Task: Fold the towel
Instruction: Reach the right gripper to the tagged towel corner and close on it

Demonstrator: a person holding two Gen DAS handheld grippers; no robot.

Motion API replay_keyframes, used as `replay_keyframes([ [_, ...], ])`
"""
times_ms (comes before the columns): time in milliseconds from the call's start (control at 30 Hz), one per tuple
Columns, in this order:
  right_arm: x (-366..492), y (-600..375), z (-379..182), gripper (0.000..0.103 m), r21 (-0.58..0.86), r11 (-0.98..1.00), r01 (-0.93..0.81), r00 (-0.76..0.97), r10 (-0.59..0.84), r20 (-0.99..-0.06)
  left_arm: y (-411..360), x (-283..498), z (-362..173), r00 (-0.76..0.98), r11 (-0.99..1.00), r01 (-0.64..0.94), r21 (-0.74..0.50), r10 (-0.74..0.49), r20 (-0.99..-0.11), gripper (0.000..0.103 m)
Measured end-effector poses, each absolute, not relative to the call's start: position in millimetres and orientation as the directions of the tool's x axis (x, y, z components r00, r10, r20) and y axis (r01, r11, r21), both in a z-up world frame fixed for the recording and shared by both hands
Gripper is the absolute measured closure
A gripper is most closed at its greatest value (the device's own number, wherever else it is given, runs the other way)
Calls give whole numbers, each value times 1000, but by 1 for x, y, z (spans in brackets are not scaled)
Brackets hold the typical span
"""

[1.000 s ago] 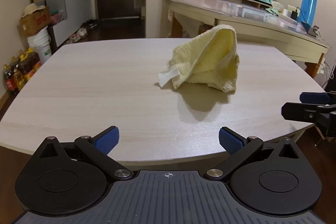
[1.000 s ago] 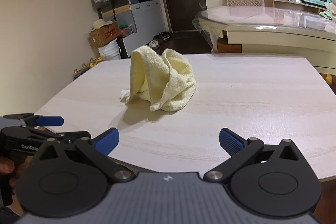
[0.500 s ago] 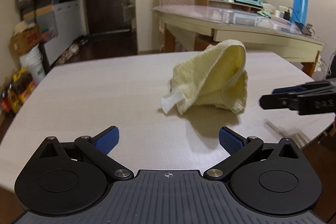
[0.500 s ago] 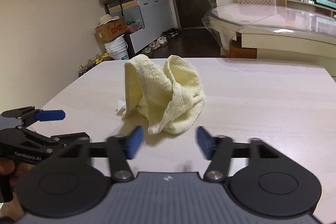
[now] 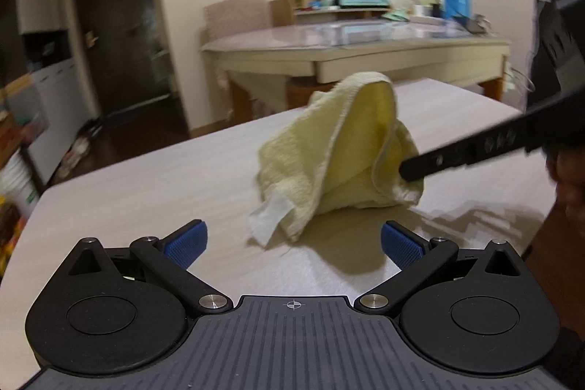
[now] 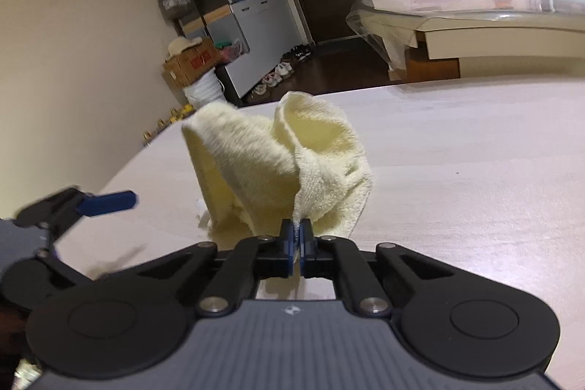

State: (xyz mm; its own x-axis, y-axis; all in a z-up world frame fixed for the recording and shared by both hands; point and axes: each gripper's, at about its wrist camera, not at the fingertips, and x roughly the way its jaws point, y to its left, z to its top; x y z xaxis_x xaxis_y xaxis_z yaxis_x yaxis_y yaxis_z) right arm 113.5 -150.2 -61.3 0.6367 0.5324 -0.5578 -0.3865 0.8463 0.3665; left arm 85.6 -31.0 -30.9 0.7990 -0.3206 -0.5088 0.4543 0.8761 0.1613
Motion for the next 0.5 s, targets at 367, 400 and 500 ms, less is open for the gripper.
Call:
replay_keyframes([
  [367,103,-213,-10,101,429,821,-377,681,560,-473,-64,110,-48,773,688,600,409,-367,-517,45],
  [400,102,-216,-7,102,431,820,-377,682,560,-469,-65,112,-49,771,677,605,419,-368,-520,48],
  [500,101,-221,-4,101,424,824,-376,681,556,-476,-66,117,-52,750,643,634,430,-374,-546,76],
])
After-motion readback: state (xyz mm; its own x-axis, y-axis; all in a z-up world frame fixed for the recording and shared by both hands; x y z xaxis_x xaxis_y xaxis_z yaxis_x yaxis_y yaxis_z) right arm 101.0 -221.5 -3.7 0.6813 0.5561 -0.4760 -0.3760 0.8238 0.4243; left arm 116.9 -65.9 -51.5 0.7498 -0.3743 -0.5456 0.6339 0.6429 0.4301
